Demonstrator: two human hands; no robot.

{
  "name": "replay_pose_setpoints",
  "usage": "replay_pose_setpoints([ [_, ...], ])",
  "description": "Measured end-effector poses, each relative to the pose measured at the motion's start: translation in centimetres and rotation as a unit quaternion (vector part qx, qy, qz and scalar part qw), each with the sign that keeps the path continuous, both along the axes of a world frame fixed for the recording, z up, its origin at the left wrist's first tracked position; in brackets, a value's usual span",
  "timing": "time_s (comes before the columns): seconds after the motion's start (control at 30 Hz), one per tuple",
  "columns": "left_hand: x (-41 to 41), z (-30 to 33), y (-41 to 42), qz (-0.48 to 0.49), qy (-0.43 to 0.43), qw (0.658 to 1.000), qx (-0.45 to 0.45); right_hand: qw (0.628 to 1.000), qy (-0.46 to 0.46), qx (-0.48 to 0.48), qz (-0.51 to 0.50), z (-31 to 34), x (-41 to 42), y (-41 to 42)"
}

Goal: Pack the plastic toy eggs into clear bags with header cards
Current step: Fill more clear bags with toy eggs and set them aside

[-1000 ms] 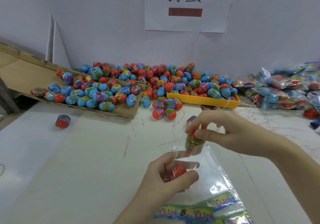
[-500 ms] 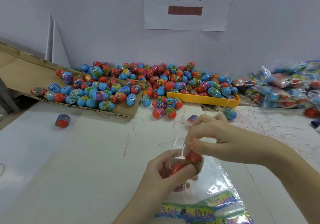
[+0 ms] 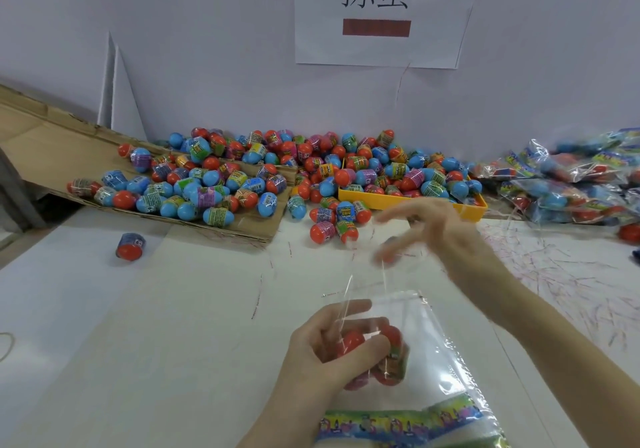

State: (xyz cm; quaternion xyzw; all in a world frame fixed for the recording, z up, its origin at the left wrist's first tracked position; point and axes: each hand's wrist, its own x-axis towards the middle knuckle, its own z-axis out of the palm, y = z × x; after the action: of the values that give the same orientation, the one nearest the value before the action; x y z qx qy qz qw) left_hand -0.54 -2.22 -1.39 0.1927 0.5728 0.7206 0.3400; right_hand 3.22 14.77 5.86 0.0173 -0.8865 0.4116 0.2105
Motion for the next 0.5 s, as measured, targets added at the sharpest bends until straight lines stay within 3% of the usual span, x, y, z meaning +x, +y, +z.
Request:
replay_pose_setpoints([
  [0.03,0.0,0.0,0.0,0.003,0.003,1.0,-0.004,0.995,0.053,-0.065,-0.058,-0.4,-0.8,1.0],
  [0.07,0.1,0.0,0.0,0.003,0.007,1.0,-0.008,0.987,0.078,-0.054,-0.132,-0.9,-1.7,2.0],
  [0.1,0.1,0.0,0.0,0.0,0.011,1.0,-0.009,0.979,0.04,0.021,-0.201,-1.6,-2.6,2.8],
  [0.17,0.1,0.0,0.1,-0.01,0.01,1.0,-0.01,0.94,-0.132,0.202,-0.243,-3.6,-4.0,4.3],
  [0.2,0.1,-0.1,0.2,-0.014,0.007,1.0,-0.012,0.918,-0.204,0.255,-0.225,-4.8,-4.4,4.9],
  [0.27,0.1,-0.2,0.3,-0.021,0.005,1.0,-0.012,0.907,-0.248,0.28,-0.193,-6.0,-4.7,5.5],
  [0.4,0.0,-0.4,0.4,-0.016,-0.004,1.0,-0.003,0.941,-0.144,0.23,-0.201,-5.8,-4.7,5.2],
  [0.5,0.0,-0.5,0.4,-0.009,-0.011,1.0,-0.003,0.975,-0.022,0.046,-0.214,-3.8,-3.7,3.8],
])
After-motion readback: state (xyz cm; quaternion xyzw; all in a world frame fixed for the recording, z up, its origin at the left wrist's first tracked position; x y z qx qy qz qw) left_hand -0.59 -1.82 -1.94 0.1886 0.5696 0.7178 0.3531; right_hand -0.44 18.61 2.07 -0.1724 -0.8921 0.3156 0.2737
